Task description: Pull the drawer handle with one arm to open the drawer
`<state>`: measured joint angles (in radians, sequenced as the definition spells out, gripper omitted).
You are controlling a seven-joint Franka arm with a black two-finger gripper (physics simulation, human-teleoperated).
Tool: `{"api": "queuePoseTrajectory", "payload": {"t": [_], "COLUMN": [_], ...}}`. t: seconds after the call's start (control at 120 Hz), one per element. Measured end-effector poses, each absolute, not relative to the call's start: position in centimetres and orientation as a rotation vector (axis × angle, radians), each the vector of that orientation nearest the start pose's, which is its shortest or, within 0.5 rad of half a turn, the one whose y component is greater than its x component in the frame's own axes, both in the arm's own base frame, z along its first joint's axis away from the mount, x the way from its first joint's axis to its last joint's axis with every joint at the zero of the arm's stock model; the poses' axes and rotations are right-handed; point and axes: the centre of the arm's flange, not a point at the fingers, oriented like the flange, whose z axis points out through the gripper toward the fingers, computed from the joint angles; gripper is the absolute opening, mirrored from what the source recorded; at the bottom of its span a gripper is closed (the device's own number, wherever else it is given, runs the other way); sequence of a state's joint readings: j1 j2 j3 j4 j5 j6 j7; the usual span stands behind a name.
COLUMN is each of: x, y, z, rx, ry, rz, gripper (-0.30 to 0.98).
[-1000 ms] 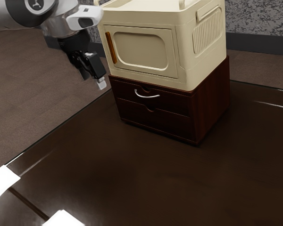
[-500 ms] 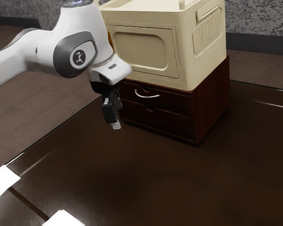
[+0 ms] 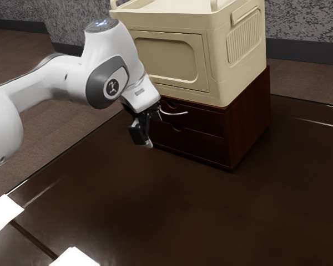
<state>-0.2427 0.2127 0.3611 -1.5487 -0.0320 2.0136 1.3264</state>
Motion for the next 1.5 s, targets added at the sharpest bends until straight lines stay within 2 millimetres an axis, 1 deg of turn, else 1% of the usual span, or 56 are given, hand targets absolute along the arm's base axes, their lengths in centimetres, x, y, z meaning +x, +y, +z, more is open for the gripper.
{"api": "queuePoseTrajectory", "payload": {"t": [0.075, 0.25, 0.383, 0.517, 0.85, 1.242, 1.367, 1.5], "x": [65.3, 65.8, 66.1, 66.4, 67.4, 67.9, 67.9, 67.9], "y": [5.0, 5.0, 4.9, 5.0, 5.3, 5.6, 5.6, 5.6], "z": [55.6, 56.1, 56.4, 56.3, 54.5, 53.8, 53.9, 53.9], "rx": [-2.352, -2.265, -2.206, -2.160, -2.084, -2.035, -2.025, -2.020], "ry": [1.699, 1.739, 1.766, 1.789, 1.840, 1.869, 1.875, 1.878], "rz": [-0.281, -0.347, -0.366, -0.366, -0.349, -0.344, -0.347, -0.349], "gripper": [0.69, 0.69, 0.69, 0.69, 0.69, 0.69, 0.64, 0.55]}}
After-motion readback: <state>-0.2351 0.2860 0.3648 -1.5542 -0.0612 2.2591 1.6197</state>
